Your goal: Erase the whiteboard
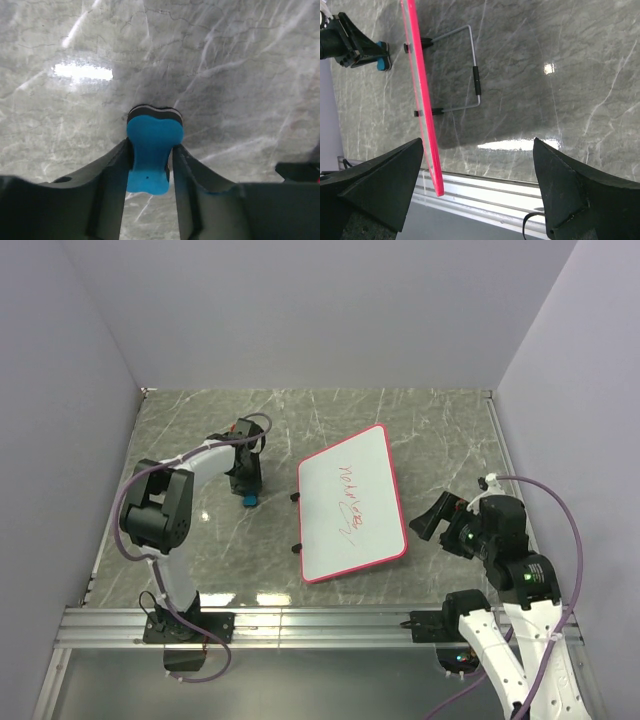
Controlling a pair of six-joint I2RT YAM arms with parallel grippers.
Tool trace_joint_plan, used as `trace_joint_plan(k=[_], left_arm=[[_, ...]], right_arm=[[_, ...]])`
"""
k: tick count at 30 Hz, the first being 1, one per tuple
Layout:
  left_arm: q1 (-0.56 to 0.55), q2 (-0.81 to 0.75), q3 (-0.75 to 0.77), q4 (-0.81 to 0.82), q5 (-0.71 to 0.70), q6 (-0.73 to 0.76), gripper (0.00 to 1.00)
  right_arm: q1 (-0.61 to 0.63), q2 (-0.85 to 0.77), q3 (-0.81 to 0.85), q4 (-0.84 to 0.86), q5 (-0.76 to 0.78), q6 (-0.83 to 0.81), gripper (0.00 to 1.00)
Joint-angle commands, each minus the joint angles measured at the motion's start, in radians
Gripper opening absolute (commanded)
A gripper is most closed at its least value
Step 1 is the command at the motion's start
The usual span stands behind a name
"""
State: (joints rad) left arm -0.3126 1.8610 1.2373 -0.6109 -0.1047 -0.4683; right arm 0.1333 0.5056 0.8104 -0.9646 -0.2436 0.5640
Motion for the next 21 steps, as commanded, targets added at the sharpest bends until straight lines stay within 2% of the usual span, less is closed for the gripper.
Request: trace_joint_plan(k=[1,3,4,5,6,13,17,21], left_arm=[[-0.005,0.013,0.007,0.025,0.002,-0.004,0.36],[-0.005,0.021,0.007,0.028,0.008,-0.006,0.28],[-0.005,0.026,0.007,0.028,0.011,-0.007,0.20],[-0.005,0.027,0.008,0.027,0.013,-0.004,0.04],[-0.005,0.027,0.010,0.023,0.014,-0.003,0.00],[-0.006,-0.075,0.057,-0.024,0.048,-0.006,0.00],[-0.017,-0.131,0.151,-0.085,0.068,-0.006,0.00],[-0.078,-0.183,0.214,-0.122,0.112,-0.024,0.00]], right_arm=[[0.003,0.020,-0.005,0.036,0.018,-0.007,0.96],[0.003,0.022,-0.004,0.041,0.015,-0.006,0.96],[0.002,0.027,0.001,0.049,0.012,-0.009,0.96],[0.003,0.031,0.006,0.055,0.009,-0.010,0.96],[0.002,0.036,0.012,0.070,-0.006,-0.012,0.97],[0.002,0.131,0.110,0.199,-0.144,-0.021,0.98],[0.002,0.217,0.134,0.242,-0.177,-0.026,0.98],[0.003,0.315,0.128,0.340,-0.218,-0.018,0.97]])
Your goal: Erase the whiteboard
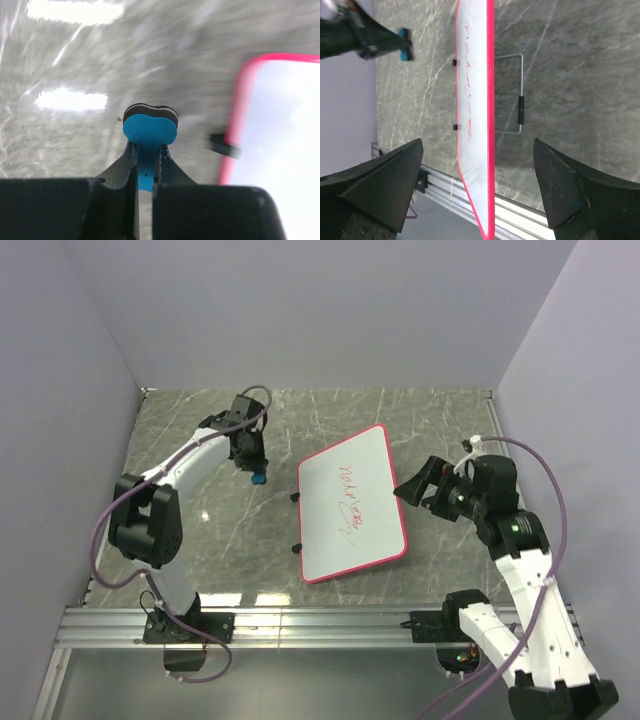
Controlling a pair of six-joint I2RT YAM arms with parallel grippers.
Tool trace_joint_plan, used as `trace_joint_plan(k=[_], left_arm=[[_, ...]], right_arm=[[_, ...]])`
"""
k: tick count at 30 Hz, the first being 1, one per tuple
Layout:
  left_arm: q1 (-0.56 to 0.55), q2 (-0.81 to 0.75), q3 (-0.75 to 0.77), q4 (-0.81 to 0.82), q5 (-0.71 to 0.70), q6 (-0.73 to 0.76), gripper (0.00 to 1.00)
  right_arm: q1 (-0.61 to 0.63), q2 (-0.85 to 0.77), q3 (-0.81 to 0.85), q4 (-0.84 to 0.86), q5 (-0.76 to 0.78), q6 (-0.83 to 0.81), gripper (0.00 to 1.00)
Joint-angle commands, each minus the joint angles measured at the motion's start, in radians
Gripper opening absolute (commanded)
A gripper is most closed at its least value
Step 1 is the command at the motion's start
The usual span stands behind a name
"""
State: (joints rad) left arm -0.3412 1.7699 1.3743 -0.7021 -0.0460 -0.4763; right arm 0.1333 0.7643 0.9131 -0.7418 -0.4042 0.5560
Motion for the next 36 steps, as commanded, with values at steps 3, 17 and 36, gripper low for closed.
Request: trace_joint_plan(k=[3,17,36], left_arm=[[-0.122,-0.118,0.123,-0.054,0.061,-0.042,0.00],[-0.536,-0.038,0.319,-0.010,0.193,-0.245,0.00],[-0.677,-0.043,0.214,0.120,0.215,-0.321,0.00]], right_arm=[[0.002,0.130,0.010,0.177,-0.074,0.001,0.96],[0.003,0.329,-0.049,0.341,-0.153,-0.002,0.65],[0.011,0.351,-0.109,0.346,-0.182,-0.010,0.00]])
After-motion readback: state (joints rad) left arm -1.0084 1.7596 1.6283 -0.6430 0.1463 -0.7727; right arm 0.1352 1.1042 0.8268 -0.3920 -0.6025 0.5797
